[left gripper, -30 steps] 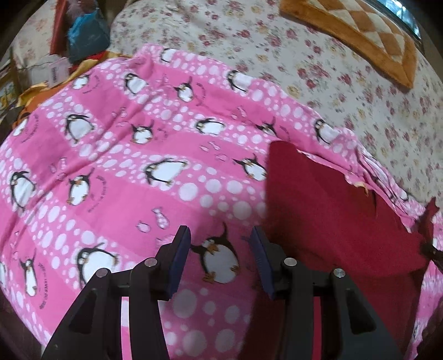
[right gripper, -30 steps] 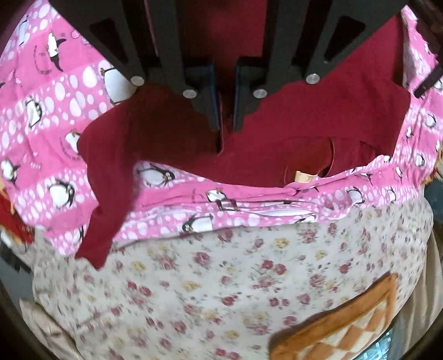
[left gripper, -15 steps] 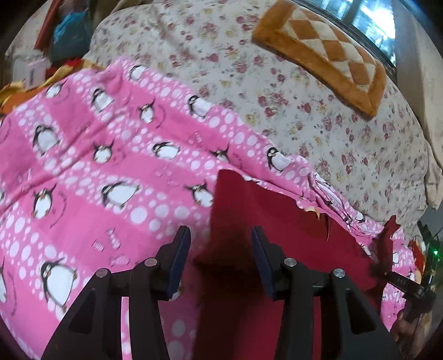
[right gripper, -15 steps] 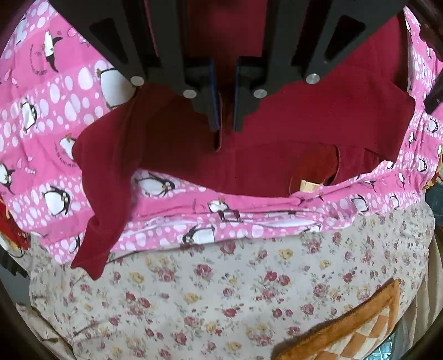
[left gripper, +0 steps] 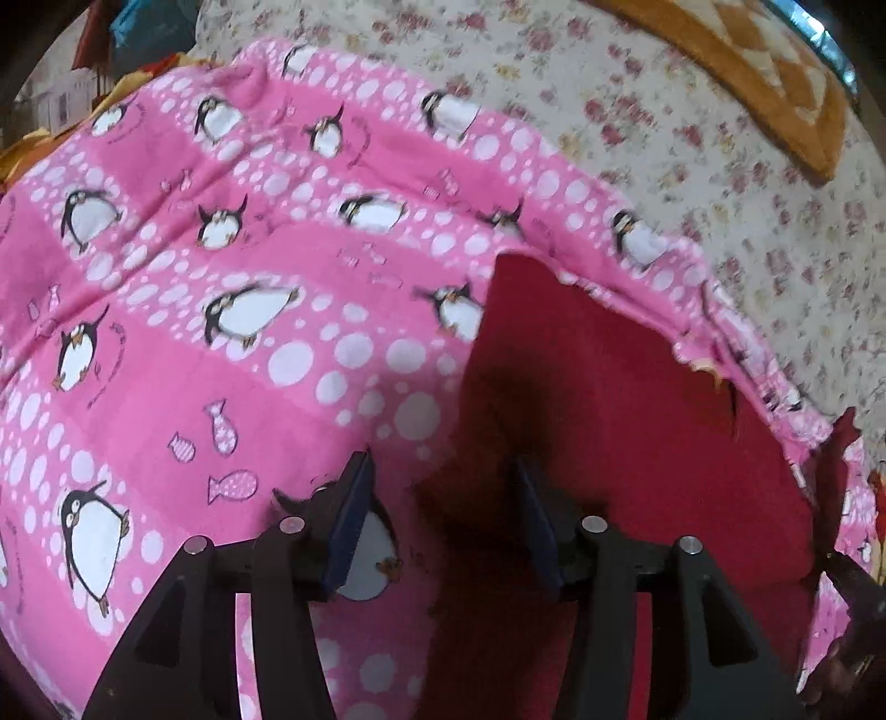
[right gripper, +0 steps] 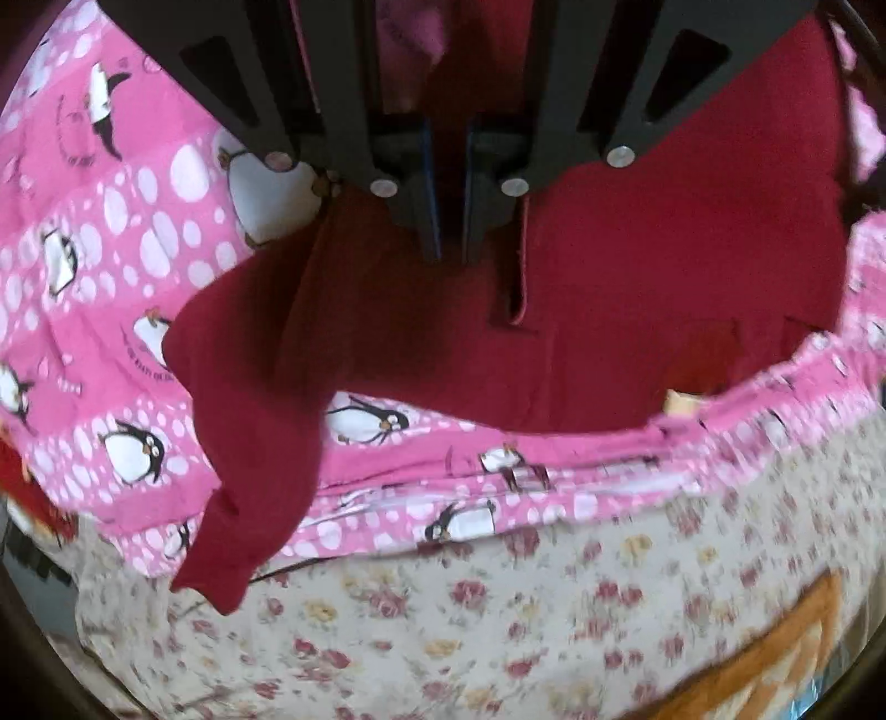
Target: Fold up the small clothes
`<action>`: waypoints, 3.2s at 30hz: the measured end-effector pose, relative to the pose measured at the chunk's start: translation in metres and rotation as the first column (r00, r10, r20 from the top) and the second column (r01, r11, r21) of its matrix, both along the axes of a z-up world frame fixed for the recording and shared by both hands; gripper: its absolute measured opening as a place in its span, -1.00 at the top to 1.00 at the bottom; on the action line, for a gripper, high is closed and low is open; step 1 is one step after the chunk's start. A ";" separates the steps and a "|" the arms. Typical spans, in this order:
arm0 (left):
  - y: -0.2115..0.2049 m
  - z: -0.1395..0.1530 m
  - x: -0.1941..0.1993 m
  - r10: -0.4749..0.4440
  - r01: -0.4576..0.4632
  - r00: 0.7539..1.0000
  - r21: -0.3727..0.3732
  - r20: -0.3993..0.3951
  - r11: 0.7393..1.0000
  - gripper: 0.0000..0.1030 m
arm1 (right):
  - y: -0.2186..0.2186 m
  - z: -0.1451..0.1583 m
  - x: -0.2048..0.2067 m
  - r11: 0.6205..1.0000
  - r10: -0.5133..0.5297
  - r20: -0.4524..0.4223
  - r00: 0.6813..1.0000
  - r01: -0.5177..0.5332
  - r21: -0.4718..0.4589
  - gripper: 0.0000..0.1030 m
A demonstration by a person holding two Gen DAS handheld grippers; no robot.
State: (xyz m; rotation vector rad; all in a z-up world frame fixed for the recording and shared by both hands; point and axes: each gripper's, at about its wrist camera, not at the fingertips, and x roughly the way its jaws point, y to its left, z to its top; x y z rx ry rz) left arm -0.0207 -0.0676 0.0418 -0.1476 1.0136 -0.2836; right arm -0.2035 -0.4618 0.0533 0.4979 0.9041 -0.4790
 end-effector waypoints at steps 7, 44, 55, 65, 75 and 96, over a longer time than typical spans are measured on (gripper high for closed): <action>-0.012 0.001 0.005 -0.012 0.011 1.000 0.048 0.026 0.999 0.37 | 0.015 0.021 0.003 0.997 0.069 0.059 0.996 -0.071 0.037 0.01; -0.015 0.007 -0.002 -0.005 0.004 0.999 0.029 0.046 1.000 0.30 | -0.074 0.038 -0.048 0.982 -0.183 0.103 0.978 0.177 0.067 -0.24; -0.024 0.005 -0.002 -0.036 0.033 0.998 0.046 0.055 0.998 0.30 | -0.185 0.037 0.020 0.929 -0.370 0.131 0.920 0.364 0.070 -0.47; -0.026 0.001 0.003 -0.030 0.026 0.998 0.070 0.052 0.997 0.30 | -0.213 0.030 0.038 0.960 -0.280 0.132 0.951 0.274 0.061 0.74; -0.005 0.014 0.000 0.037 -0.037 0.996 0.005 0.078 0.999 0.30 | -0.116 0.110 0.022 0.999 0.020 0.258 0.966 -0.028 0.025 0.80; -0.006 0.019 -0.005 -0.002 0.003 0.995 -0.002 0.096 1.000 0.30 | 0.095 0.074 0.033 0.920 0.390 0.102 0.915 -0.383 -0.082 -0.21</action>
